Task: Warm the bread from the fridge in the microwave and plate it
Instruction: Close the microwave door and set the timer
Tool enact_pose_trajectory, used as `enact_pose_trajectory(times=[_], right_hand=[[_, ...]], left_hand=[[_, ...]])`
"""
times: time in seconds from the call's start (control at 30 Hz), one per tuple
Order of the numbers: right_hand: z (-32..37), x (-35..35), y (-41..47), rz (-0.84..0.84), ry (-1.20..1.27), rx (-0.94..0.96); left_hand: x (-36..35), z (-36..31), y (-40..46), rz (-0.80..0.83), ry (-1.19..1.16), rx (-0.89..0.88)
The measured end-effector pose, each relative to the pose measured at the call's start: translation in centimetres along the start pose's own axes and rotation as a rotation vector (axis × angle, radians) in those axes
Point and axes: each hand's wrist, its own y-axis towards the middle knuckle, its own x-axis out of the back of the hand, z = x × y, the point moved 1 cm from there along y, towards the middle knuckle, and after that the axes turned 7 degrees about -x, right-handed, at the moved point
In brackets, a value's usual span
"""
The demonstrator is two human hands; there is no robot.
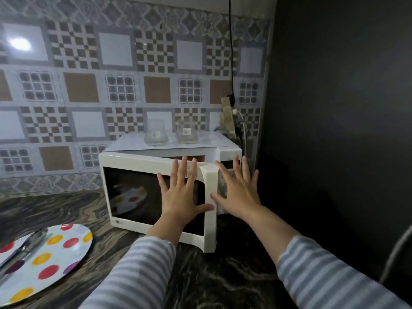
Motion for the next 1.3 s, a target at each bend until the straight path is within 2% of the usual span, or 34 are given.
enact_pose_trajectory(times=[0.3, 0.77, 0.9, 1.0, 1.1, 1.2, 1.3], right_hand=[[-3.6, -2.7, 8.0, 0.07, 0.05, 0.108], [-4.5, -5.0, 13.5, 0.059, 0.011, 0.165], [-5.0, -5.1, 13.6, 0.019, -0.018, 0.207], [-5.1, -5.3, 13.4, -0.049, -0.049, 0.279], [-5.5, -5.7, 13.7, -0.103, -0.112, 0.365], [-5.9, -6.1, 14.2, -0.113, -0.136, 0.423], [-6.1, -6.5, 14.8, -0.146, -0.165, 0.473]], left_hand=[[-4.2, -0.7, 5.5, -0.081, 0.034, 0.065], [-7.8, 0.1, 8.9, -0.209, 0.036, 0.04], [-10.2, -0.7, 7.8, -0.279, -0.071, -0.022], [-11.8, -1.9, 6.4, -0.306, -0.181, -0.006], [-13.6, -2.6, 4.8, -0.37, -0.427, 0.0], [-15.2, -3.5, 3.6, -0.304, -0.682, -0.02], [-16.5, -3.7, 3.6, -0.256, -0.785, -0.036]])
